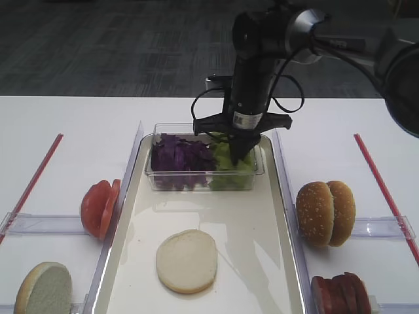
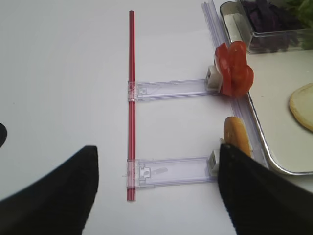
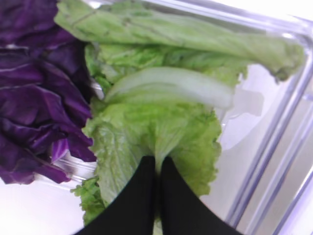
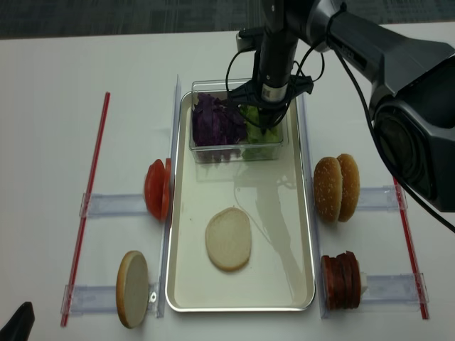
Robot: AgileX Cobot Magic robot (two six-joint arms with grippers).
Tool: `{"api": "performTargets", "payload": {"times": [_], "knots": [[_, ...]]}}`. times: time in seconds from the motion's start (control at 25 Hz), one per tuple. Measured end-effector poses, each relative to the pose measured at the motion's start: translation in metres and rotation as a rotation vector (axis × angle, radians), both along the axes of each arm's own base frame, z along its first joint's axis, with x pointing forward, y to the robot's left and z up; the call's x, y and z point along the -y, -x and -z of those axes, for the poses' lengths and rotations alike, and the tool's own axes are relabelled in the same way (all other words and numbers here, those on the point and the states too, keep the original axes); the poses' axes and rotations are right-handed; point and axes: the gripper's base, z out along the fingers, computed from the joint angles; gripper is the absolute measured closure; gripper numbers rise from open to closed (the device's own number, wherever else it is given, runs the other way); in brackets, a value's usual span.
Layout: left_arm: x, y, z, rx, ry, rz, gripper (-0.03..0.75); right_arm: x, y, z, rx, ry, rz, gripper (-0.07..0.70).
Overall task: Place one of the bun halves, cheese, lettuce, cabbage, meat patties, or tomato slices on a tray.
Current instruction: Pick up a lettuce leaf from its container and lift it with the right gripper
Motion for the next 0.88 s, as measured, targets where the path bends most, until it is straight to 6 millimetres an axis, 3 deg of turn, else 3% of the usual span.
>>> {"api": "performTargets", "payload": {"times": [0.36, 0.68, 0.88], "knots": [[0.0, 0.0, 0.0, 0.0, 0.0, 0.0, 0.228, 0.003, 0.004, -0.034, 0.069, -0.017, -0.017, 0.589], [0.0, 0.0, 0.0, 0.0, 0.0, 0.0, 0.228, 0.004, 0.006, -0.046, 0.093, -0.027, -0.03, 0.589], [0.0, 0.0, 0.0, 0.0, 0.0, 0.0, 0.228, 0.006, 0.01, -0.066, 0.129, -0.045, -0.036, 0.59]]}}
